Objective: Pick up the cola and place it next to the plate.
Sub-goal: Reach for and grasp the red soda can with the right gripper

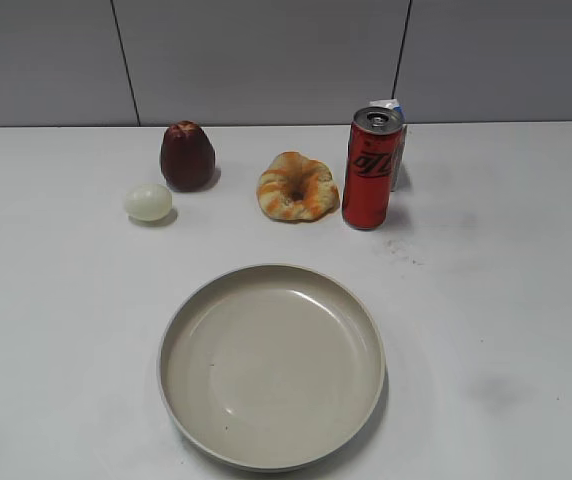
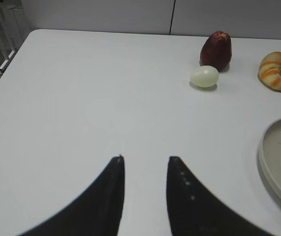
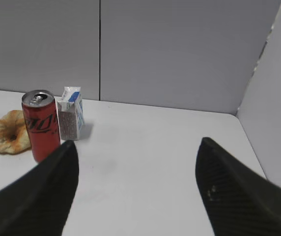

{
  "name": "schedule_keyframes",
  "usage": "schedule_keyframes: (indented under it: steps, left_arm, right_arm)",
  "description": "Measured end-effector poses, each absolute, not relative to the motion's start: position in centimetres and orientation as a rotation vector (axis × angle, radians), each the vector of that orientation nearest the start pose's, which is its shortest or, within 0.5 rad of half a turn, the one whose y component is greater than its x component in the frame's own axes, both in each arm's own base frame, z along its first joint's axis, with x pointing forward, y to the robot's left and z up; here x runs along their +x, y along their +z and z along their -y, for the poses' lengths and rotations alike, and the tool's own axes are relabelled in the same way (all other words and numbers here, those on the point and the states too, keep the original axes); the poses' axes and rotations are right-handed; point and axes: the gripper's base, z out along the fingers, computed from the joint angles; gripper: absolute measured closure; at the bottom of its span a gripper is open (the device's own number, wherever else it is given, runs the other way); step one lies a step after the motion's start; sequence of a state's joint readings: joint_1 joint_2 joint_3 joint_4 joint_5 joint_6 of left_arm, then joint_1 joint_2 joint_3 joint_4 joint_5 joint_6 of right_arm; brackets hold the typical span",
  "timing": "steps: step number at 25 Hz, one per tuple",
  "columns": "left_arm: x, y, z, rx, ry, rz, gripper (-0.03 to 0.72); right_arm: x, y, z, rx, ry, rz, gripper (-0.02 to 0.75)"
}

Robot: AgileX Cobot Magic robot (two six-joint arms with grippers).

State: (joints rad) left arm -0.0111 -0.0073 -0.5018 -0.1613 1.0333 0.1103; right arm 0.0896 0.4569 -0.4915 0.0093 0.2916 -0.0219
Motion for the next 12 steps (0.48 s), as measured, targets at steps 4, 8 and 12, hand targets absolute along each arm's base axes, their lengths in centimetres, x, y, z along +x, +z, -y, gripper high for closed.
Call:
schedule_keyframes:
  steps: [4, 8, 12]
  left_arm:
    - [-0.6, 28.1, 1.2, 0.127, -0.128, -1.996, 0.452]
    - [-0.6, 28.1, 1.2, 0.127, -0.128, -1.996, 0.452]
    - [-0.6, 28.1, 1.2, 0.127, -0.128, -1.996, 0.452]
  right_arm:
    - [16.4, 32.3, -1.5, -0.088, 0.065, -1.868, 0.176]
    - [23.1, 33.2, -2.7, -0.099, 0.102, -2.044, 0.161]
    - [29.2, 33.8, -6.1, -0.234, 0.143, -2.219, 0.106]
